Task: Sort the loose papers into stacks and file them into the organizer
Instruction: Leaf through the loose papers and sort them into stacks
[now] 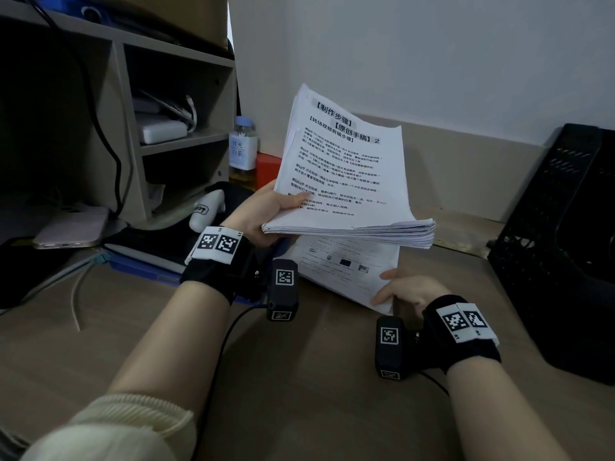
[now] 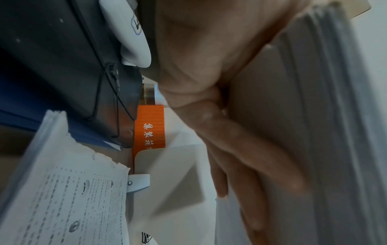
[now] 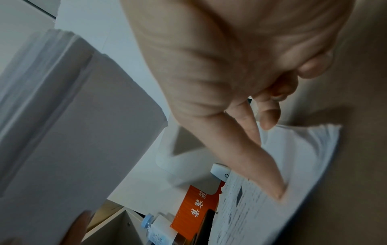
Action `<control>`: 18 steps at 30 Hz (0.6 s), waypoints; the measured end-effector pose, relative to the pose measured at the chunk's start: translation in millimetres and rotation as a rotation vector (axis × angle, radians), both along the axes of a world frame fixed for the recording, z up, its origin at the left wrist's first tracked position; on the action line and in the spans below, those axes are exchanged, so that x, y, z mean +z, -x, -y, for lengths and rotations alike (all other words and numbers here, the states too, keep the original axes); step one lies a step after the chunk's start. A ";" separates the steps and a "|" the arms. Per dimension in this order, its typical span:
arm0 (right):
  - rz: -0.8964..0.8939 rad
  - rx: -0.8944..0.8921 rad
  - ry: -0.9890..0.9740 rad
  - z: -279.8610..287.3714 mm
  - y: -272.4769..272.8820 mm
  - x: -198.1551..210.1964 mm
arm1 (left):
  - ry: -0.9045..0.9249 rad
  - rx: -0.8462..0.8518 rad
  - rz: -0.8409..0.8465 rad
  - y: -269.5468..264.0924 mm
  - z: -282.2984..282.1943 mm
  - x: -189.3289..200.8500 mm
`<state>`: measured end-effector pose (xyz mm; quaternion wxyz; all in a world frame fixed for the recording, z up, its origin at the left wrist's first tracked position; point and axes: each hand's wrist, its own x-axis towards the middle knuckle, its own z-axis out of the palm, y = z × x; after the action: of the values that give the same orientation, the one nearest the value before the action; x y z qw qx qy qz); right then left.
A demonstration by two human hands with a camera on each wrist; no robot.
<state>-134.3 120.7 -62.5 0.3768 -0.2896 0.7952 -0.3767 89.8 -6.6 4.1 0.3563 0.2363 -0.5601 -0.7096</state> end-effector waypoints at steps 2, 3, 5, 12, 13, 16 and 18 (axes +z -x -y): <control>-0.006 -0.071 0.087 1.8 1.5 2.9 | -0.001 -0.005 0.004 -0.3 0.2 -1.1; -0.017 -0.136 0.166 2.1 3.7 5.4 | -0.001 -0.012 0.004 -0.6 0.9 -1.8; -0.042 -0.260 0.332 -1.6 4.4 14.8 | -0.002 -0.036 0.019 -1.1 1.9 -2.4; 0.156 -0.350 0.536 -8.1 1.8 32.8 | -0.015 0.020 0.149 1.4 8.6 -7.8; 0.185 -0.319 0.508 -7.4 2.9 31.6 | -0.012 0.027 0.169 1.5 9.4 -8.7; 0.187 -0.213 0.424 -7.8 1.9 30.0 | 0.006 0.026 0.198 1.7 10.0 -10.1; 0.182 -0.151 0.403 -9.8 0.3 30.9 | 0.020 0.033 0.199 1.6 11.0 -10.9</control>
<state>-134.6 130.5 -31.6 0.3522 -0.2637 0.6860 -0.5795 88.2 -17.6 -6.9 0.3129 0.3115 -0.5957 -0.6709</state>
